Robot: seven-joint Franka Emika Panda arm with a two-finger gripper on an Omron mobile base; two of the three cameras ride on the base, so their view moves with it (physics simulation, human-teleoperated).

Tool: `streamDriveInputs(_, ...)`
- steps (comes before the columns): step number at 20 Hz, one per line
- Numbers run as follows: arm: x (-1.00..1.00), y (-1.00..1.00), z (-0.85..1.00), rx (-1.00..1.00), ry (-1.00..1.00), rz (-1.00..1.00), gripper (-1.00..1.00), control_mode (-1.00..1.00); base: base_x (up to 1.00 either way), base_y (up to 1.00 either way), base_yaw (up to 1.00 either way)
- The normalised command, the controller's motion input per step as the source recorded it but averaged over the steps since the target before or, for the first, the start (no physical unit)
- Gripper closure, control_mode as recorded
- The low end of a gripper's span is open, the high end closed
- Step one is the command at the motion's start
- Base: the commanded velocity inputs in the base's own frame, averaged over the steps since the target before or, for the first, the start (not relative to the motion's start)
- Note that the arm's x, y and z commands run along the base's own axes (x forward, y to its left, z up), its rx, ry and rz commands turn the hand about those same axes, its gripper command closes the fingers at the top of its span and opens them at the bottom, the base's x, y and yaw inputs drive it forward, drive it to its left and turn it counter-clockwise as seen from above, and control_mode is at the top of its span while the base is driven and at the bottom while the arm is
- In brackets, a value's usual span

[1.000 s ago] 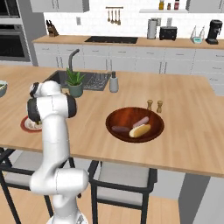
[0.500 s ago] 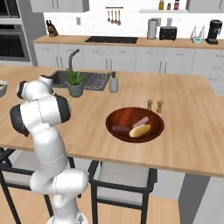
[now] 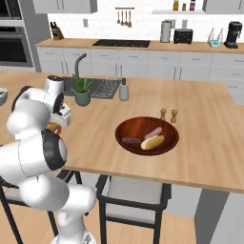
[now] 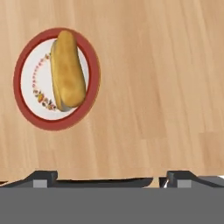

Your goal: Place one bun and one sausage from the bowl on each plate.

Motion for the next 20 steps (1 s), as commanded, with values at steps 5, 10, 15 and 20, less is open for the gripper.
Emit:
streamDriveInputs(5,0.00,-1.00,0.14,-0.04,0.00,-0.11,-1.00,-1.00,0.00,0.00,0.00)
streamDriveInputs(10,0.08,-1.00,0.02,-0.10,0.00,-0.19,-1.00,-1.00,0.00,0.00,0.00)
streamDriveInputs(15,0.24,-1.00,0.12,-0.09,0.02,-0.22,-1.00,-1.00,0.00,0.00,0.00)
streamDriveInputs(20,0.37,-1.00,0.04,-0.01,0.05,-0.18,-1.00,-1.00,0.00,0.00,0.00)
